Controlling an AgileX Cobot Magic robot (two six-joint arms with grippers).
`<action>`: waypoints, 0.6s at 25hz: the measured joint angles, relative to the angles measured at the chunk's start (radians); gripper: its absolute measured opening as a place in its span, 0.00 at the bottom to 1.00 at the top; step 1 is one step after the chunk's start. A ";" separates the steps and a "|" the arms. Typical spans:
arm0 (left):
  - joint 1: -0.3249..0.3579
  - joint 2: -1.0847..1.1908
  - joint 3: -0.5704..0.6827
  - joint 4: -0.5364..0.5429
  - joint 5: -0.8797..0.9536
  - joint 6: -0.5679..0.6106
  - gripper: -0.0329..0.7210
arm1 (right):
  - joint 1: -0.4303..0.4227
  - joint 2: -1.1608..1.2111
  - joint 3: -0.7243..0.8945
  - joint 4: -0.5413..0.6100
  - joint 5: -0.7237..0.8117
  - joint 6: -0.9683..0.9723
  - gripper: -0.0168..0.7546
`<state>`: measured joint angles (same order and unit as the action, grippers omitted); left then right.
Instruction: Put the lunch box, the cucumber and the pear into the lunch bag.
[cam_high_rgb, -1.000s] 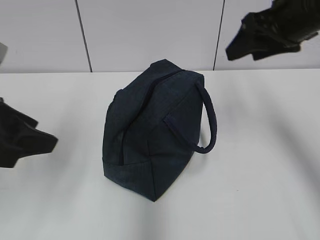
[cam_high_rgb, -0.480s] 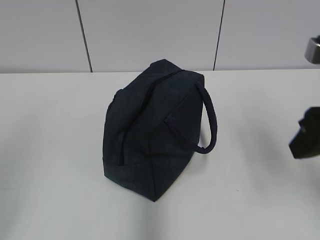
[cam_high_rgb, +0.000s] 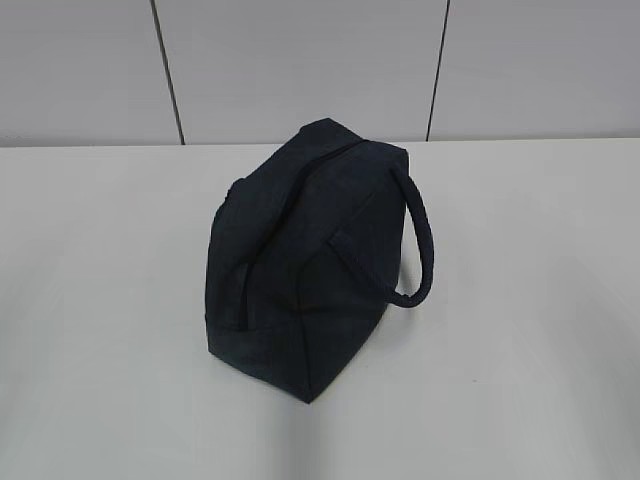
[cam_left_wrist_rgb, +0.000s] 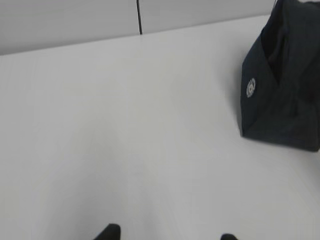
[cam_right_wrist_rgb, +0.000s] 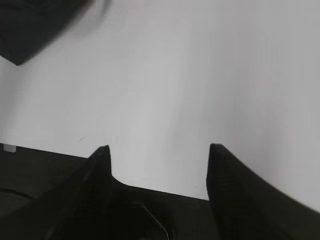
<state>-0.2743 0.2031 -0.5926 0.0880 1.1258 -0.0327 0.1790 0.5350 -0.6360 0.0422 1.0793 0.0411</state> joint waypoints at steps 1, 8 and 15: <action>0.000 -0.013 0.021 0.000 0.009 -0.002 0.52 | 0.000 -0.051 0.010 -0.008 0.011 0.000 0.63; 0.000 -0.131 0.061 0.001 -0.005 -0.007 0.52 | 0.000 -0.339 0.114 -0.082 0.061 -0.031 0.63; 0.000 -0.216 0.064 0.004 -0.009 -0.010 0.51 | 0.000 -0.542 0.141 -0.088 0.061 -0.055 0.62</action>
<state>-0.2743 -0.0133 -0.5283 0.0919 1.1169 -0.0424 0.1790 -0.0069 -0.4951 -0.0461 1.1406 -0.0137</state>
